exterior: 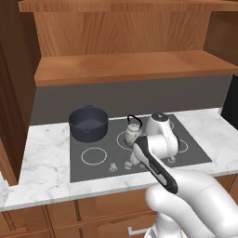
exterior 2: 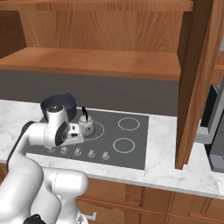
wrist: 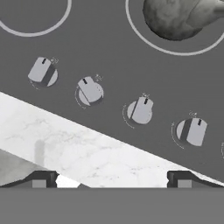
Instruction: Pick the kettle from the cabinet and place it on a stove burner. Then pick the pot from the counter and place it on another stove burner. Finally, turn both burners on.
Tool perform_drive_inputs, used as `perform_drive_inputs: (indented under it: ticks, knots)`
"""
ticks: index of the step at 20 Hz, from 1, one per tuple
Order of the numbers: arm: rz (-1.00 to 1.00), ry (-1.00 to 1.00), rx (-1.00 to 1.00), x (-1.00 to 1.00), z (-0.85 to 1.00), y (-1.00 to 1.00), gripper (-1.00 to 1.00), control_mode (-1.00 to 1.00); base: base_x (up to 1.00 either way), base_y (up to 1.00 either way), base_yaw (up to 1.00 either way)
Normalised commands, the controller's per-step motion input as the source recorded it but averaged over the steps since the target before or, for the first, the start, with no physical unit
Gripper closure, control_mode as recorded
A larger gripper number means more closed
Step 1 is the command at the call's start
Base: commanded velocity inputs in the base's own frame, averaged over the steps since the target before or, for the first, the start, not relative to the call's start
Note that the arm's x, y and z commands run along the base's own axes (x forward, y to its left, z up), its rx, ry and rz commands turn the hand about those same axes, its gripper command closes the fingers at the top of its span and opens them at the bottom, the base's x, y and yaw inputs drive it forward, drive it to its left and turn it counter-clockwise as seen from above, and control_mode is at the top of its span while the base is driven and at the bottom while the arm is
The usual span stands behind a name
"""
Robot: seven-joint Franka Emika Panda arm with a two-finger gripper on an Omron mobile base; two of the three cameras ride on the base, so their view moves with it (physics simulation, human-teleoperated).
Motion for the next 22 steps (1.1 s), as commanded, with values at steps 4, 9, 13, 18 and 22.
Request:
perform_drive_inputs:
  ticks: [4,9,13,18,22]
  knots:
    - [-0.18,0.0,0.0,0.0,0.0,-0.17,-1.0,-1.0,0.0,0.0,0.0]
    - [-0.11,0.03,0.0,0.01,0.0,-0.1,-1.0,-1.0,0.0,0.0,0.0]
    - [-0.04,0.04,0.0,0.11,-0.01,-0.04,-1.0,-1.0,0.0,0.0,0.0]
    - [-0.01,0.03,0.0,0.22,-0.05,0.0,-1.0,-1.0,0.0,0.0,0.0]
    - [0.0,0.01,0.0,0.2,-0.1,0.0,-1.0,-1.0,0.0,0.0,0.0]
